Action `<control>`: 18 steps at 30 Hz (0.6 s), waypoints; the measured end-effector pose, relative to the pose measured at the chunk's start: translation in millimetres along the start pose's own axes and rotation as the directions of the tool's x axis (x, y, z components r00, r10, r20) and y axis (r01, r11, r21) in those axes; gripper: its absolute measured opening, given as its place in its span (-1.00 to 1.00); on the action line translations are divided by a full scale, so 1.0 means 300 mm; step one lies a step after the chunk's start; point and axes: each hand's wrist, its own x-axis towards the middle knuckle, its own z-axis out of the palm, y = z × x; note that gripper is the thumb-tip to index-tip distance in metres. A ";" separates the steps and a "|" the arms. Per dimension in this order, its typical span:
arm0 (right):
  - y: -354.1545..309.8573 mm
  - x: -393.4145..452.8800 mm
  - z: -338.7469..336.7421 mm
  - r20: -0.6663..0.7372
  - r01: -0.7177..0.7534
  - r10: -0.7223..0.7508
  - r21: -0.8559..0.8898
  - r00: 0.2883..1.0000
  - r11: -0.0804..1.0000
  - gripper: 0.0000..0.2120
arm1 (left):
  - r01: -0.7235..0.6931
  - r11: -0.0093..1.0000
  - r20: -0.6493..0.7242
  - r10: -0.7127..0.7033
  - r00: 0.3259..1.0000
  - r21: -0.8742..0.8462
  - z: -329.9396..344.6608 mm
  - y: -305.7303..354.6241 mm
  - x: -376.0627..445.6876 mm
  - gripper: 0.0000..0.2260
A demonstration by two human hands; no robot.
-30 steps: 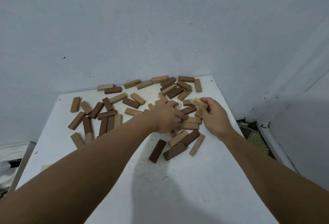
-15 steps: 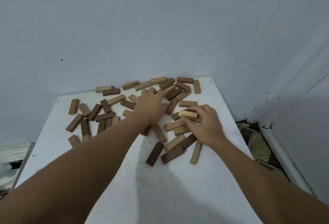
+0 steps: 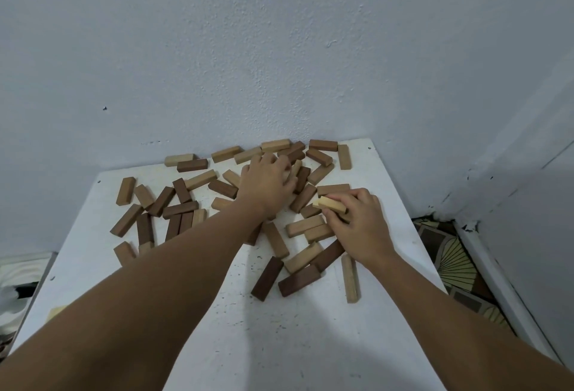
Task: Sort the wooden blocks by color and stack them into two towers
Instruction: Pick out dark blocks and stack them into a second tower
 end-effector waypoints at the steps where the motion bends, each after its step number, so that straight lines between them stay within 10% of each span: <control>1: 0.003 0.002 0.001 -0.002 -0.002 0.002 0.002 1.000 1.000 -0.75 | -0.007 1.000 0.072 0.006 0.997 0.012 0.007 0.000 0.007 -0.60; 5: 0.008 0.007 0.001 0.006 0.006 -0.006 -0.022 1.000 1.000 -0.76 | 0.010 1.000 0.284 -0.010 0.959 0.003 0.033 0.009 0.013 -0.42; 9: 0.006 0.011 0.001 0.010 0.004 -0.004 -0.018 1.000 1.000 -0.75 | -0.035 0.999 0.037 0.035 0.999 -0.004 -0.001 -0.038 -0.010 -0.74; 18: 0.007 0.011 0.008 0.015 0.007 -0.006 -0.040 1.000 0.999 -0.72 | 0.015 0.991 0.006 -0.016 1.000 0.136 -0.023 -0.155 0.069 -0.44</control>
